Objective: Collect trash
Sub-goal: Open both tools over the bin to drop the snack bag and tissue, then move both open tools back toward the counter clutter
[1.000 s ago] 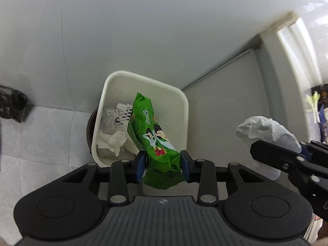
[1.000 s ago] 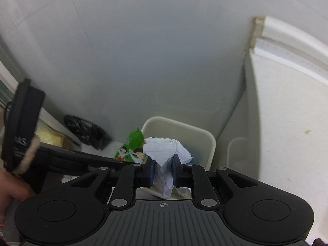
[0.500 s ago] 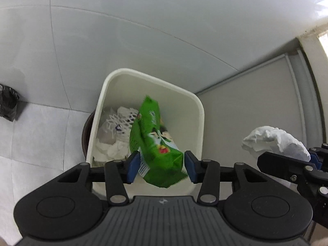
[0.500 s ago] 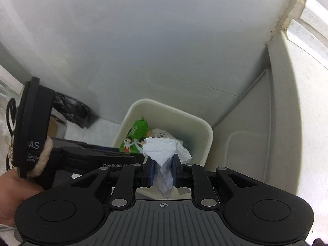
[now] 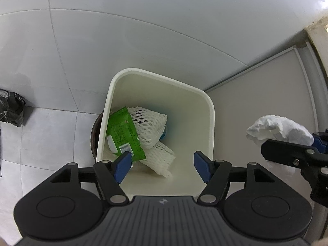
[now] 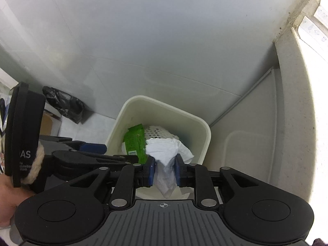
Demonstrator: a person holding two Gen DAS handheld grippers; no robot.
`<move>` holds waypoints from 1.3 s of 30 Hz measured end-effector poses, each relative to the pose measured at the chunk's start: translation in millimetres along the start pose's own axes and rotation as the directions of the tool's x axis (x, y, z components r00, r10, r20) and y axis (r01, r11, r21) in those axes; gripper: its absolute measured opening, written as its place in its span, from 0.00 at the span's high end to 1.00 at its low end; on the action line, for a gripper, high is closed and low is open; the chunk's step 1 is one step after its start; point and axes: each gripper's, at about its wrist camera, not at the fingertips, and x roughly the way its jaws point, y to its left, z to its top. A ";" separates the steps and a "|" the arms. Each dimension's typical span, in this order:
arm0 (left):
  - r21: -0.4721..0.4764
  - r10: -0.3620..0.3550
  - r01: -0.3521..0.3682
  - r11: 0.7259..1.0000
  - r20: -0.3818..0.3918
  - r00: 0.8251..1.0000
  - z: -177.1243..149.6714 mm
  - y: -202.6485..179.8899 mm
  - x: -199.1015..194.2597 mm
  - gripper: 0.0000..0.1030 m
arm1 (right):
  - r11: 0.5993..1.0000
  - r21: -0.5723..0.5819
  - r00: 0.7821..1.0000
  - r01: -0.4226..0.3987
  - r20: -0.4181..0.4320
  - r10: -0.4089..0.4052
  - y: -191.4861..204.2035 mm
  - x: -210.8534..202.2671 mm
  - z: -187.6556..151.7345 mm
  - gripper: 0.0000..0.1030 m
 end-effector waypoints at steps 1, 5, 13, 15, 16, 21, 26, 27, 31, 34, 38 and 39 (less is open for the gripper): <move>0.002 0.000 0.000 1.000 -0.002 1.000 -0.4 -0.6 -0.4 0.36 | 1.000 0.014 1.000 -0.002 -0.005 0.002 0.4 0.8 0.6 0.62; 0.018 0.009 -0.009 1.000 -0.009 1.000 -2.3 -5.1 -1.0 0.32 | 0.998 0.053 0.999 -0.028 0.018 0.027 -4.3 -1.8 -0.1 0.44; 0.026 0.012 -0.012 1.000 -0.010 1.000 -5.6 -9.1 -4.6 0.29 | 0.998 0.049 0.999 -0.029 0.036 0.028 -5.6 -7.7 -2.9 0.44; 0.034 0.013 -0.013 0.999 -0.008 1.000 -7.0 -10.6 -7.4 0.29 | 0.998 0.047 0.999 -0.030 0.041 0.028 -5.6 -9.3 -3.7 0.44; 0.037 0.015 -0.015 0.999 -0.006 1.000 -6.0 -10.4 -5.2 0.29 | 0.998 0.045 0.999 -0.031 0.043 0.029 -6.0 -8.9 -3.7 0.44; 0.046 0.020 -0.020 0.999 0.006 1.000 -7.5 -12.9 -11.1 0.25 | 0.999 0.040 0.997 -0.037 0.063 0.034 -6.9 -19.4 -6.6 0.37; 0.068 0.022 -0.024 0.997 0.024 0.999 -9.3 -17.0 -21.7 0.22 | 0.998 0.041 0.995 -0.038 0.097 0.034 -8.1 -34.8 -9.6 0.34; 0.075 0.023 -0.025 0.997 0.028 0.999 -9.7 -18.0 -24.4 0.20 | 0.998 0.043 0.994 -0.039 0.105 0.035 -8.6 -38.3 -10.2 0.34; 0.107 0.025 -0.031 0.994 0.053 0.998 -12.3 -21.9 -37.8 0.14 | 0.998 0.042 0.990 -0.041 0.139 0.035 -9.7 -54.1 -13.8 0.29; 0.128 0.030 -0.038 0.991 0.061 0.998 -13.6 -24.3 -45.3 0.12 | 0.998 0.051 0.985 -0.041 0.167 0.032 -10.2 -64.6 -18.6 0.28; 0.152 0.033 -0.045 0.987 0.080 0.996 -15.3 -28.5 -58.0 0.09 | 0.998 0.054 0.977 -0.042 0.211 0.030 -11.1 -80.6 -30.0 0.23; 0.157 0.031 -0.044 0.987 0.087 0.996 -15.9 -29.6 -61.7 0.08 | 0.998 0.052 0.975 -0.042 0.221 0.030 -10.6 -83.7 -33.3 0.22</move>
